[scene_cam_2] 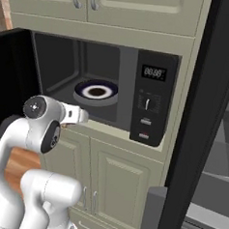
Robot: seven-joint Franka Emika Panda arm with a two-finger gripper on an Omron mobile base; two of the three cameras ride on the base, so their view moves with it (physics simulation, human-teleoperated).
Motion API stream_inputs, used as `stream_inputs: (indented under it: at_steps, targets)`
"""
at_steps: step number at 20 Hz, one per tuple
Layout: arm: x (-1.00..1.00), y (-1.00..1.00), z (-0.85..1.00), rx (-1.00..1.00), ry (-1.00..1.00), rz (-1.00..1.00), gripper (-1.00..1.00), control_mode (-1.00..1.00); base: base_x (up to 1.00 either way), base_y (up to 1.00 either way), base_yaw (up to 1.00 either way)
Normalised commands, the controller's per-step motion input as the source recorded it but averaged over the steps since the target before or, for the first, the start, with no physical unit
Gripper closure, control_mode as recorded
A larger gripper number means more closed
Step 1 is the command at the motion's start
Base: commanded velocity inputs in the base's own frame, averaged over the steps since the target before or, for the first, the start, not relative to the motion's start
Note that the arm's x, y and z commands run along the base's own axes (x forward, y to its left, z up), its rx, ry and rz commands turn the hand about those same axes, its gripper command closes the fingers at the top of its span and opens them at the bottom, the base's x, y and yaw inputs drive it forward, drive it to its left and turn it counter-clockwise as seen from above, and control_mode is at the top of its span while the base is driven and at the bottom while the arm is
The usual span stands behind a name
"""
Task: Transport the steak from the fridge to the microwave and turn on the microwave.
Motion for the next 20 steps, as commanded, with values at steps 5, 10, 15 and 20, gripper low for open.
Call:
stream_inputs:
  at_steps: [5, 10, 15, 20]
  targets:
    - [0.18, 0.02, 0.47, 0.0, -0.09, 0.0, 1.0, -1.0, 0.0, 0.0, 0.0]
    - [0.35, 0.04, 0.54, 0.0, 0.0, 0.0, 1.0, -1.0, 0.0, 0.0, 0.0]
    - [0.46, 0.02, 0.46, 0.0, 0.01, 0.0, 1.0, -1.0, 0.0, 0.0, 0.0]
    - [0.56, 0.05, 0.08, -0.01, 0.02, 0.0, 1.0, -1.0, 0.0, 0.0, 0.0]
